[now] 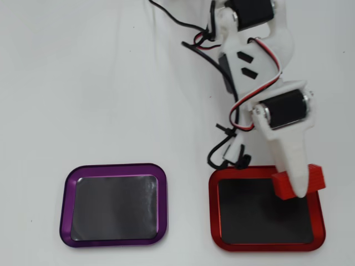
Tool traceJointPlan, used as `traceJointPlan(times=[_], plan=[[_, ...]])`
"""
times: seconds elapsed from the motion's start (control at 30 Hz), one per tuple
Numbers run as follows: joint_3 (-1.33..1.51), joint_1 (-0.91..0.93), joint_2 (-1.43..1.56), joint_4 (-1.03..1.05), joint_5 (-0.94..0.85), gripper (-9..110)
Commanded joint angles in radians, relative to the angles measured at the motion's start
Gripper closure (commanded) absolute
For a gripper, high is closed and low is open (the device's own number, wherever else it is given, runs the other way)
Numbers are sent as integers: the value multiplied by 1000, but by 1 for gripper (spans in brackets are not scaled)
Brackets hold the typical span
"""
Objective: Grasp a red block and put it in the left red dish.
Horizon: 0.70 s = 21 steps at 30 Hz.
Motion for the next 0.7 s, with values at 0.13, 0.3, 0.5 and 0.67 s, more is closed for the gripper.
traceJointPlan(times=[0.13,0.3,0.5,0.67], plan=[[-43,40,14,-11,-6,102],[-41,40,14,-9,-6,102],[-37,40,14,-8,-5,98],[-31,32,23,-3,5,92]])
